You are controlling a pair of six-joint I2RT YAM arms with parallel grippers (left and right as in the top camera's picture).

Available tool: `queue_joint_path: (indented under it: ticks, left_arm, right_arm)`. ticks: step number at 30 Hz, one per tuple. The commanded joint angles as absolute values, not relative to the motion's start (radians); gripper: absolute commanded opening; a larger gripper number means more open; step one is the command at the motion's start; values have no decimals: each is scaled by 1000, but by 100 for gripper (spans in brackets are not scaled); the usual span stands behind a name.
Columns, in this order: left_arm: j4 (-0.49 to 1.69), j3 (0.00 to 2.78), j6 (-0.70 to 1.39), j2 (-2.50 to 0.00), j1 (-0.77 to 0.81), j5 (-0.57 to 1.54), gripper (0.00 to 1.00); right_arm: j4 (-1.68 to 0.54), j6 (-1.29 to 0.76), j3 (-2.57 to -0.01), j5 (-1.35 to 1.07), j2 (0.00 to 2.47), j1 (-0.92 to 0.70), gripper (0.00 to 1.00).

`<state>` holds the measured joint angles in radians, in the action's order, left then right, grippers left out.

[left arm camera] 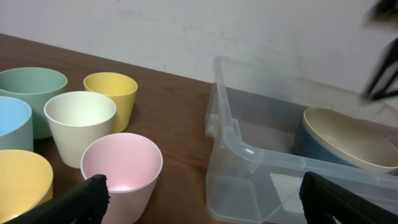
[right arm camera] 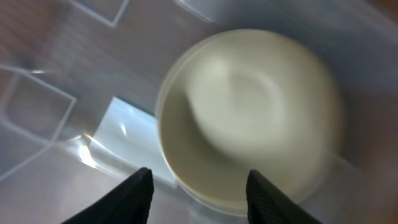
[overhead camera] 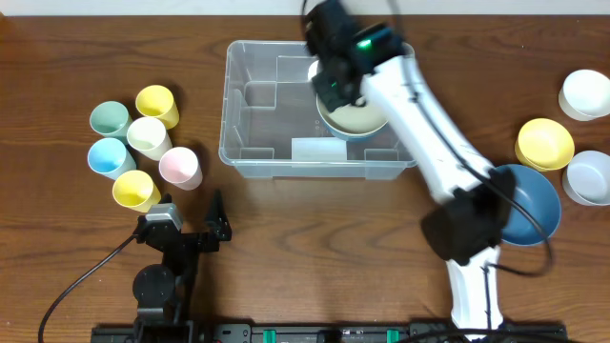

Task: Pack container
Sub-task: 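Carry the cream bowl into the bin onto the blue bowl, release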

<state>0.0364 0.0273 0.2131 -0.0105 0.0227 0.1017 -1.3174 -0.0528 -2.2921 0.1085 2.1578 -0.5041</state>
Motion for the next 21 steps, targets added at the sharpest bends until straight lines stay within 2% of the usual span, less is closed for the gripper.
queue_joint_path:
  ticks: [1, 10, 16, 21]
  left_arm:
    - [61, 4, 212, -4, 24, 113, 98]
    - [61, 4, 212, -4, 24, 113, 98]
    - [61, 4, 212, -4, 24, 113, 98]
    - [61, 4, 212, -4, 24, 113, 98]
  right_arm:
    - [-1391, -162, -2374, 168, 1984, -393, 52]
    - [-1699, -445, -2341, 165, 1912, -77, 54]
    - [-1640, -530, -2110, 161, 1909, 51, 53]
    - [-1486, -598, -1851, 159, 1909, 107, 53]
